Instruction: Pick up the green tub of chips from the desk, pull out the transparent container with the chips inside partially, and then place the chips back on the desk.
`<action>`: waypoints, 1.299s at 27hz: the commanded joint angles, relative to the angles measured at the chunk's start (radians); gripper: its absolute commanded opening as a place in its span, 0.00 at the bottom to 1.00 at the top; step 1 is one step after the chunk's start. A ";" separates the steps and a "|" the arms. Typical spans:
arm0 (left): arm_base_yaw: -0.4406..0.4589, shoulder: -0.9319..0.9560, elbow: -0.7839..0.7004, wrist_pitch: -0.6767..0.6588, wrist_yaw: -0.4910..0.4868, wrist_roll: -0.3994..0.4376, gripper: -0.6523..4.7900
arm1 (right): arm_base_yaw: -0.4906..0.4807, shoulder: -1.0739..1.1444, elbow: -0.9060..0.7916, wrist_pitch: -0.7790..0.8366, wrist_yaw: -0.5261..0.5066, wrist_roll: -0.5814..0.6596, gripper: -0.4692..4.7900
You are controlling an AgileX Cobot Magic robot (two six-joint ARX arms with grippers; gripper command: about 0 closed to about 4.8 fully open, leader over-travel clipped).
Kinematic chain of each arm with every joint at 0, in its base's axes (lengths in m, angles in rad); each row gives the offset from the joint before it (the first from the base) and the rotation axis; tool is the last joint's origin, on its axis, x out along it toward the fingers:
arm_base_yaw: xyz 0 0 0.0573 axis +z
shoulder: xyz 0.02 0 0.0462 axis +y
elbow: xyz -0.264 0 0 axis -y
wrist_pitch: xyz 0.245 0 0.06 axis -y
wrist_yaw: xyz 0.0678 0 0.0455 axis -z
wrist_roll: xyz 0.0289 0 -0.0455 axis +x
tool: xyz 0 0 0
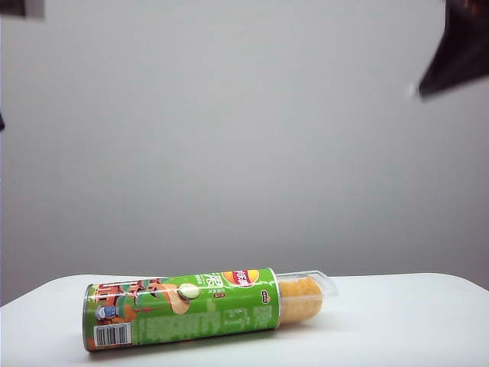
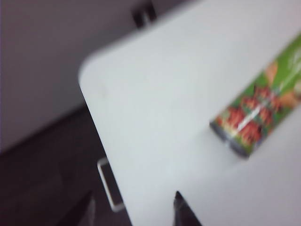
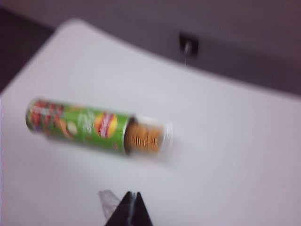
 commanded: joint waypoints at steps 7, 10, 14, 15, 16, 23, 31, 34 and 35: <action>-0.001 -0.201 -0.075 0.128 0.066 -0.138 0.22 | 0.000 -0.193 -0.011 0.214 0.153 0.031 0.09; -0.001 -0.240 -0.079 0.171 0.062 -0.157 0.21 | -0.001 -0.264 -0.056 0.233 0.188 0.032 0.09; -0.001 -0.291 -0.099 0.225 0.065 -0.195 0.20 | -0.001 -0.372 -0.155 0.302 0.227 0.067 0.09; -0.003 -0.326 -0.138 0.275 0.071 -0.235 0.11 | -0.001 -0.422 -0.205 0.324 0.232 0.093 0.09; -0.005 -0.347 -0.164 0.304 0.071 -0.251 0.11 | -0.001 -0.451 -0.235 0.335 0.238 0.109 0.09; -0.006 -0.601 -0.401 0.480 0.090 -0.302 0.11 | -0.001 -0.697 -0.408 0.382 0.331 0.159 0.09; -0.006 -0.860 -0.543 0.485 0.098 -0.322 0.11 | -0.001 -0.906 -0.542 0.382 0.389 0.164 0.09; -0.004 -0.883 -0.586 0.494 0.104 -0.344 0.11 | -0.006 -0.941 -0.594 0.396 0.389 0.165 0.09; -0.004 -0.880 -0.600 0.497 0.110 -0.336 0.11 | -0.010 -0.943 -0.607 0.397 0.388 0.165 0.09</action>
